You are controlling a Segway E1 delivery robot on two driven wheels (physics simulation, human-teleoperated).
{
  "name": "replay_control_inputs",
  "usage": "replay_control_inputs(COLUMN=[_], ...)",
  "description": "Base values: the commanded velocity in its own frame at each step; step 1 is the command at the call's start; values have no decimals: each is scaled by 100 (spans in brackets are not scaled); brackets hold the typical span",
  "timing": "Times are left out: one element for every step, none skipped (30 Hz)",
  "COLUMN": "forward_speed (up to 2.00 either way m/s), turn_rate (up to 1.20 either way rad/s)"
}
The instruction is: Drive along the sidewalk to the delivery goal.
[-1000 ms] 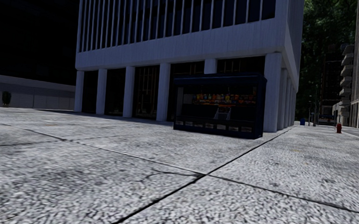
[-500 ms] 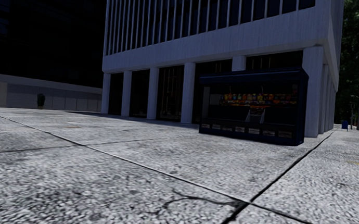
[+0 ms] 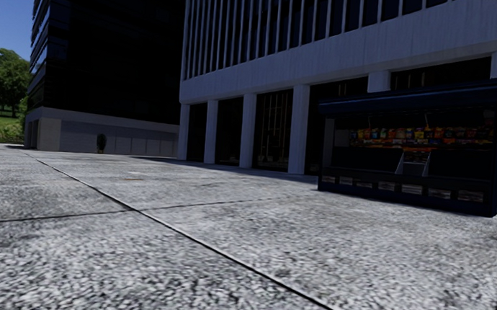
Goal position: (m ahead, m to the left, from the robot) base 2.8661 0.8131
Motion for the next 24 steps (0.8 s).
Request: replay_control_inputs(forward_speed=[140,140,140,140,140,140,140,140,140,140,140,140,140,140,140,140,140,140,140,140,140,140,140,140], turn_rate=[40,40,40,40,40,40,40,40,40,40,40,40,40,35,33,33,31,31,31,31,31,31,31,31])
